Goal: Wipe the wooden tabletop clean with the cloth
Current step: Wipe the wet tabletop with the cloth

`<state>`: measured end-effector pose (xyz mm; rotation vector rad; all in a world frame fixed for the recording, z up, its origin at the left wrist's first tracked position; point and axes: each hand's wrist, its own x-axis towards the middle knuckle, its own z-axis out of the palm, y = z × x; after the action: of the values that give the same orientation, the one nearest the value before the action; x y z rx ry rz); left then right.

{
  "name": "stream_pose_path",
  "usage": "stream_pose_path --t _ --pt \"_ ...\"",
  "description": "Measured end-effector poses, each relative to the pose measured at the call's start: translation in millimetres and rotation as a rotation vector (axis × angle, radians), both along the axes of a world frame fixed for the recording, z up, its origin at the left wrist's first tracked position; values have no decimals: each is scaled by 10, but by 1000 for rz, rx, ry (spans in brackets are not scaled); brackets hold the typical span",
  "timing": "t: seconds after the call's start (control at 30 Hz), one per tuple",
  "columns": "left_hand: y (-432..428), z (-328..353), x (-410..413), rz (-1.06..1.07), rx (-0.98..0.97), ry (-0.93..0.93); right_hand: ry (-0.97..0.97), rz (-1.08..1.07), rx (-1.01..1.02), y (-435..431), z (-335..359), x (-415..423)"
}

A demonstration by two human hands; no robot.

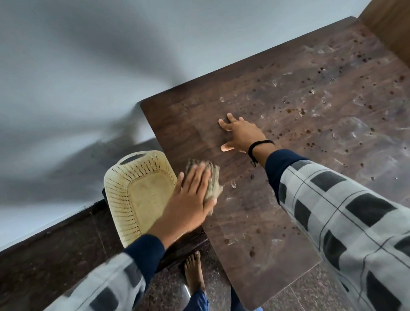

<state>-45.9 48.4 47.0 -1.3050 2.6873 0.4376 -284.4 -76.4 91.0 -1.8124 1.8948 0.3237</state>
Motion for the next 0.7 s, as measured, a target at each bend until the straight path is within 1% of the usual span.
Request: stream_pose_path --t 0.1,0.2,0.27,0.33,0.4,0.6,0.7 --pt "240 -19 129 -59 -38 12 -9 -7 -9 -7 -22 -3" --pt "-24 2 111 -80 -90 -13 -14 -12 -14 -1 -27 -10" --pt "-310 15 4 -9 -95 -43 -19 -11 -19 -1 -24 -13" --pt "-527 7 -122 124 -57 -51 -20 -12 -24 6 -13 -11" --pt "-544 -5 -189 180 -32 -35 -13 -9 -21 8 -1 -11" --pt "245 -74 58 -78 -49 29 -18 -7 -9 6 17 -16" --pt "156 -50 144 -146 -91 13 -25 -8 -14 14 23 -14"
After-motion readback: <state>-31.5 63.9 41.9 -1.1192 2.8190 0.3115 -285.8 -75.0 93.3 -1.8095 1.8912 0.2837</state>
